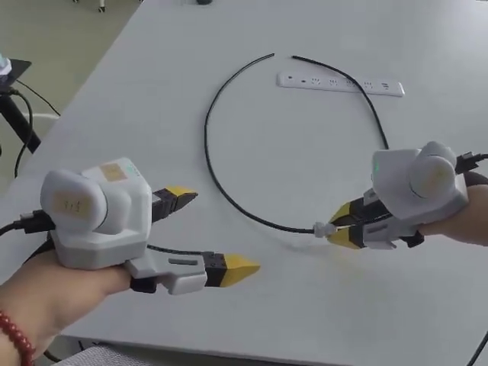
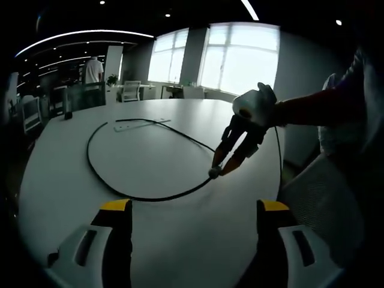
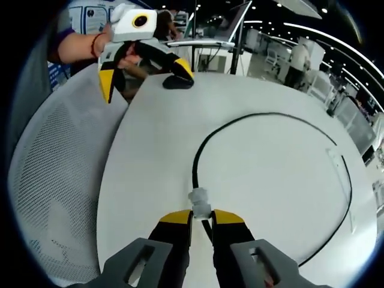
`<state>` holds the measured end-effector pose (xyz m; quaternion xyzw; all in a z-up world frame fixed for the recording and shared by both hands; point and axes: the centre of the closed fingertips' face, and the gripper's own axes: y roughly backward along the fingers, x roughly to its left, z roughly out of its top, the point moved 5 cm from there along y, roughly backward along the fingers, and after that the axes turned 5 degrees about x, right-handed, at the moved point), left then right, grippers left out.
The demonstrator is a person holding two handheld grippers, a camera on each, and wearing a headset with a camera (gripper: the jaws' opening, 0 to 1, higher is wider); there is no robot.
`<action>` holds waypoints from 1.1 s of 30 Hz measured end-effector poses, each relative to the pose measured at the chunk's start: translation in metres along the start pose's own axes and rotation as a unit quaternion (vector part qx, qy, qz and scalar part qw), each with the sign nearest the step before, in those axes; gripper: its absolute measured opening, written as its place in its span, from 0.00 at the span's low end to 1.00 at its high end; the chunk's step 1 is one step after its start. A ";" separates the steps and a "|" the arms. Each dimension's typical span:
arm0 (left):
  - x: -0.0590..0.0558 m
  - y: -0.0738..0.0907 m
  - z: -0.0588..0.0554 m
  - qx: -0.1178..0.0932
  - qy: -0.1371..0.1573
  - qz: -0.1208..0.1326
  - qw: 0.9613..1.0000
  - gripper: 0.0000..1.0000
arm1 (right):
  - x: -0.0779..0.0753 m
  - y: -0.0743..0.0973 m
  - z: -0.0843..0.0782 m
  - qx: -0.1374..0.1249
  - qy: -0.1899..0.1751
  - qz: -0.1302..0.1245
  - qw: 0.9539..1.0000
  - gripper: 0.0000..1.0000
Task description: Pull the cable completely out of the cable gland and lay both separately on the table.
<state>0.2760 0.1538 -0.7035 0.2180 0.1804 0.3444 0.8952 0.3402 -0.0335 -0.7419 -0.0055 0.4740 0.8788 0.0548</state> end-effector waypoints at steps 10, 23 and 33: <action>-0.009 -0.007 0.042 -0.046 -0.064 -0.031 0.996 0.77 | 0.007 0.041 0.047 -0.051 0.013 -0.029 0.998 0.07; -0.017 -0.014 0.079 -0.078 -0.127 -0.081 0.986 0.49 | 0.019 0.067 0.081 -0.078 0.032 -0.033 0.996 0.07; -0.035 -0.027 0.090 -0.062 -0.229 -0.149 0.960 0.37 | 0.022 0.074 0.083 -0.087 0.027 -0.025 0.995 0.07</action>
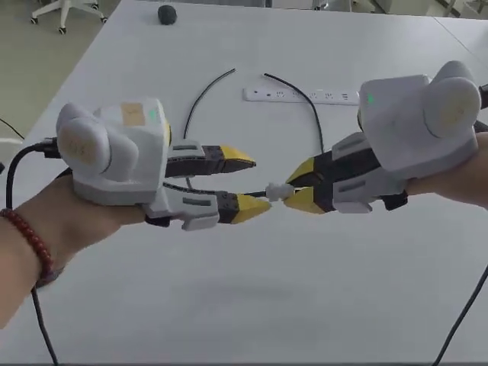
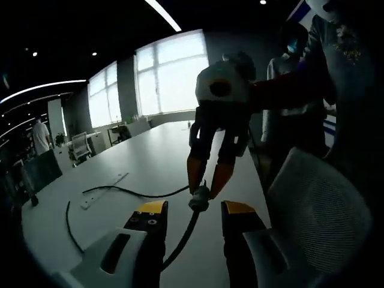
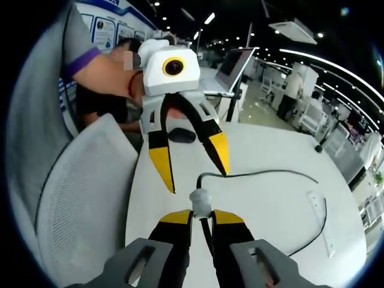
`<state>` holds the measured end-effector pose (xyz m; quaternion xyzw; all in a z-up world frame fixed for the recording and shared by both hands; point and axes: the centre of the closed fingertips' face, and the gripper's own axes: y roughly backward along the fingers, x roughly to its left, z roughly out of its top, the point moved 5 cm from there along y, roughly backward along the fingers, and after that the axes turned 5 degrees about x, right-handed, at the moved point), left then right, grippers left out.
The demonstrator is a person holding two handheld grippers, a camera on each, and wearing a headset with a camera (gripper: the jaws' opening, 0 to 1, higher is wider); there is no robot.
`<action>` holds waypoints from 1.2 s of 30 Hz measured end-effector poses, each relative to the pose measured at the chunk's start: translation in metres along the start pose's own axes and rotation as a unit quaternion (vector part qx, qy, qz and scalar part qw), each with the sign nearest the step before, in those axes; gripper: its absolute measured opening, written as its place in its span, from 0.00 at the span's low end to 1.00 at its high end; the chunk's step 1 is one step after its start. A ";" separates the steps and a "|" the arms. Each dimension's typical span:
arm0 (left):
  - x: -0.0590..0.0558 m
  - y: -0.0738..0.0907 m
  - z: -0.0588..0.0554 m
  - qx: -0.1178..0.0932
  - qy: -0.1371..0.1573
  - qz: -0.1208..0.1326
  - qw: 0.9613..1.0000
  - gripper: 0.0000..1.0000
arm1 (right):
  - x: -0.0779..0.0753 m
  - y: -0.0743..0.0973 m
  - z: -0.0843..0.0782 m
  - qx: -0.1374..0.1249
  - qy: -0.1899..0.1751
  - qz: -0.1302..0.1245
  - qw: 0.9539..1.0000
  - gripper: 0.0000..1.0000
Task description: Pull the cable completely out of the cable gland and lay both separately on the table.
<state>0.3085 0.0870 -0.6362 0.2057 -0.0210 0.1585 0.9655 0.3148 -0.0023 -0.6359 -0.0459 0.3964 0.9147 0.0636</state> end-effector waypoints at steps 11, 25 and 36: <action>-0.004 -0.012 0.002 0.002 -0.029 -0.024 0.999 0.28 | 0.002 0.004 0.001 -0.001 0.001 0.009 1.000 0.07; -0.007 -0.013 0.002 -0.004 -0.047 -0.033 0.998 0.22 | 0.007 0.005 0.002 -0.007 -0.006 0.022 1.000 0.07; -0.010 -0.015 0.003 -0.002 -0.060 -0.033 0.998 0.17 | 0.008 0.005 0.001 -0.009 -0.007 0.023 1.000 0.07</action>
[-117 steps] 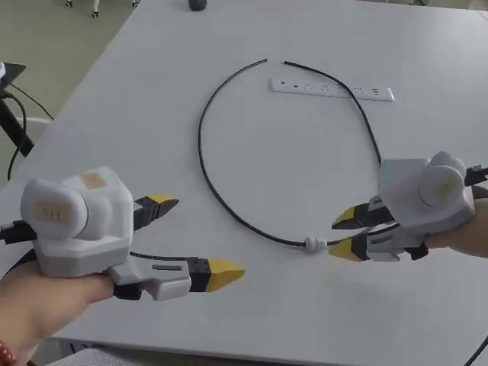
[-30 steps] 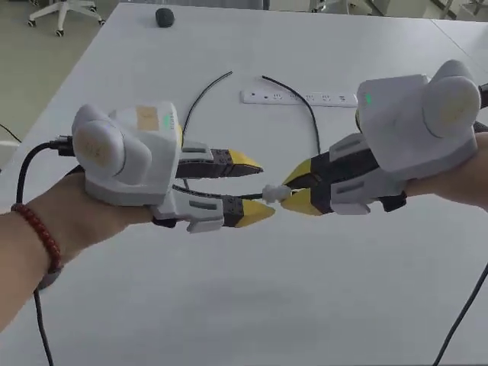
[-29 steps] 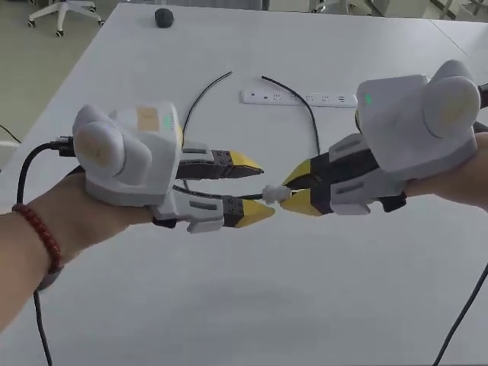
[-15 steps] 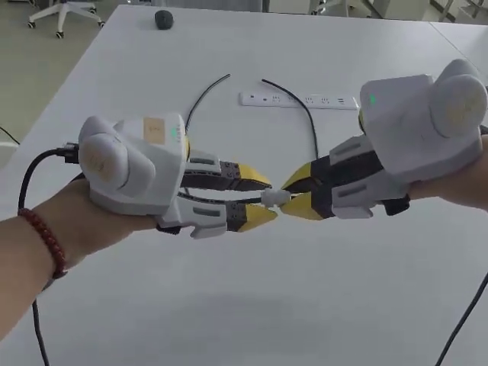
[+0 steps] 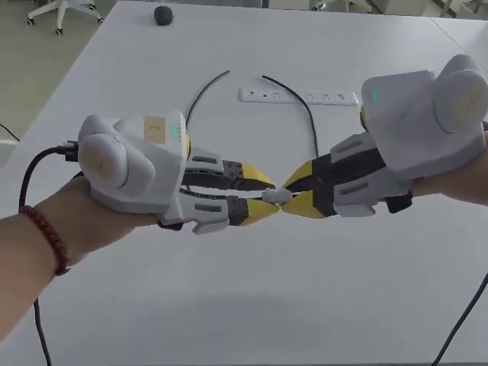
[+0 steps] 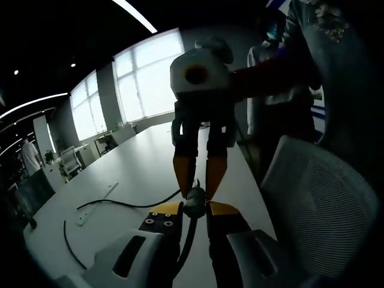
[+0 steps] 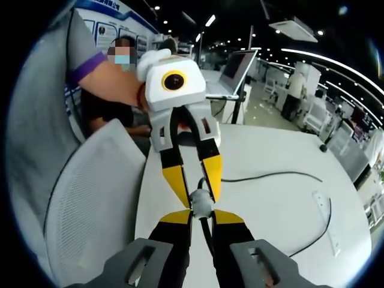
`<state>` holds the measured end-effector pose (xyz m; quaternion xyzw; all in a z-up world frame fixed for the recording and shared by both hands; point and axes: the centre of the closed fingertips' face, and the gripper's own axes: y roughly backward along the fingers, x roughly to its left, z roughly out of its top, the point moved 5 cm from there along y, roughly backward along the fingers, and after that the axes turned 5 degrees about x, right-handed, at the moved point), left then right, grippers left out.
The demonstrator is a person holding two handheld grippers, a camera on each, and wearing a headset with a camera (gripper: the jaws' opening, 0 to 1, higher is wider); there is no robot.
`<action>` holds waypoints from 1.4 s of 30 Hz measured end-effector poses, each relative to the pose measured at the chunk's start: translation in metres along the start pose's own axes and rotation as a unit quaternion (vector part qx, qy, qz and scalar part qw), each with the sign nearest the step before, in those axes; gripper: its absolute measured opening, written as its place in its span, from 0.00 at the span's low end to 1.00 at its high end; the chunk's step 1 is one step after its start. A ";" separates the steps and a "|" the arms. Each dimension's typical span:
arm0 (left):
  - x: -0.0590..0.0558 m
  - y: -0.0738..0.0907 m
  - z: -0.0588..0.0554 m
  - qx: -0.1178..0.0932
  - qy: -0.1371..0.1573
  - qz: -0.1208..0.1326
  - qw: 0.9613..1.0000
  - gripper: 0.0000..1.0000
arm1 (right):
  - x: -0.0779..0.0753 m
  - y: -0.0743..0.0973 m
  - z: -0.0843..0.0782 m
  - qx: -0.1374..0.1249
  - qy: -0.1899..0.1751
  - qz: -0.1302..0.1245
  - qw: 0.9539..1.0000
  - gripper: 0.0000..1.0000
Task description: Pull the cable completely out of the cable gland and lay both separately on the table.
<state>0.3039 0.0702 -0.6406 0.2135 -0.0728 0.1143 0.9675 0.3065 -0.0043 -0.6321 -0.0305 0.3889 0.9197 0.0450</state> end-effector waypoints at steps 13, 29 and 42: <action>0.004 -0.003 -0.002 0.014 0.043 0.002 0.999 0.16 | -0.001 -0.002 -0.002 0.005 0.037 -0.020 0.999 0.07; 0.011 -0.002 -0.003 0.003 0.143 -0.003 0.990 0.16 | -0.001 -0.002 0.000 0.020 0.159 -0.086 0.983 0.07; 0.011 -0.005 -0.005 0.008 0.180 -0.007 0.984 0.16 | -0.007 -0.003 -0.004 0.013 0.150 -0.078 0.985 0.07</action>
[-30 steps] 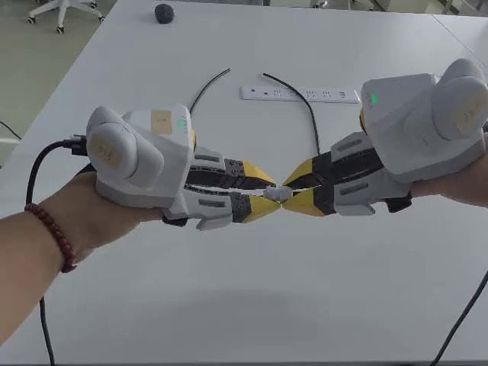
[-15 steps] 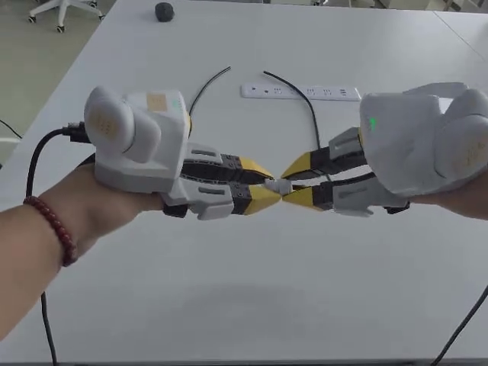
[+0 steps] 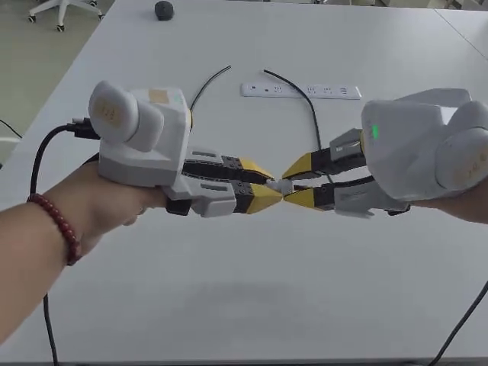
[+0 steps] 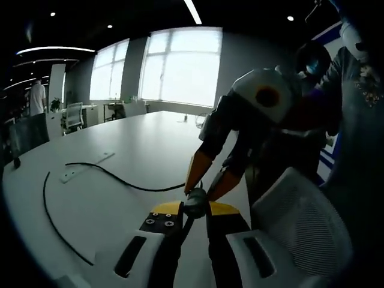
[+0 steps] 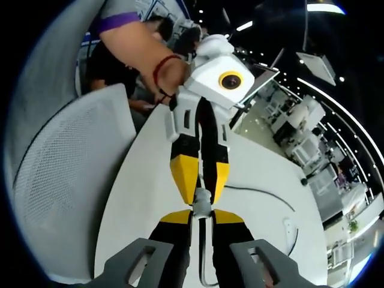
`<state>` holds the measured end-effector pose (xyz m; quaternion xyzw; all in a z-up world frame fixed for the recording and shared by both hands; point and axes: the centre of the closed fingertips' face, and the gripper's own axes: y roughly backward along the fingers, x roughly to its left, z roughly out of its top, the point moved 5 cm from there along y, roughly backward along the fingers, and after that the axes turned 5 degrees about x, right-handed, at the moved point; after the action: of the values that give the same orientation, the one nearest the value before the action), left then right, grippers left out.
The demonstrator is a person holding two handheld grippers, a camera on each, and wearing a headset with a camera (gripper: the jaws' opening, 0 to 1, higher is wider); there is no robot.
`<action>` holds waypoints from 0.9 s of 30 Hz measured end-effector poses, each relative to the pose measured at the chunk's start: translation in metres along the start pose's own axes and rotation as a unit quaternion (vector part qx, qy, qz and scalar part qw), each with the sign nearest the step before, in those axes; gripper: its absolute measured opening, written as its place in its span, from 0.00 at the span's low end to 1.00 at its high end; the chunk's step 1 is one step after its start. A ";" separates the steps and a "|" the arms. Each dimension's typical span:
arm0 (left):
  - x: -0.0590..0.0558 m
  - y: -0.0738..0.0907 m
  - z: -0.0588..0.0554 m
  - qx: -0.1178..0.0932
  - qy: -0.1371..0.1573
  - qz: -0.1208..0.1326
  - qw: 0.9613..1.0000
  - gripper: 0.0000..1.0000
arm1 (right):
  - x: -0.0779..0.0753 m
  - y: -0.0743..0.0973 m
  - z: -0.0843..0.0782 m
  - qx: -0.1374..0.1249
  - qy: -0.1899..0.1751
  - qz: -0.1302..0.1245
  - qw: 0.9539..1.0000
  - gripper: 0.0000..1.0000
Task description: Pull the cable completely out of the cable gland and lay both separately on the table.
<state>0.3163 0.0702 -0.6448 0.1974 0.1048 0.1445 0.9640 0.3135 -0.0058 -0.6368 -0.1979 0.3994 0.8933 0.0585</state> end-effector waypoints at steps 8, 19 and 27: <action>0.000 -0.001 0.001 0.002 -0.004 0.002 1.000 0.16 | 0.000 0.000 -0.001 -0.002 -0.011 0.004 1.000 0.07; -0.001 0.002 -0.002 0.011 -0.032 0.005 0.999 0.16 | -0.005 0.003 0.002 -0.039 -0.092 0.028 0.995 0.12; -0.005 0.003 -0.003 0.016 -0.055 0.000 0.998 0.16 | 0.002 0.001 0.003 -0.042 -0.123 0.064 0.989 0.09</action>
<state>0.3106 0.0724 -0.6458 0.2202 0.0533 0.1320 0.9650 0.3107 -0.0046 -0.6351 -0.0630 0.3631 0.9287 0.0414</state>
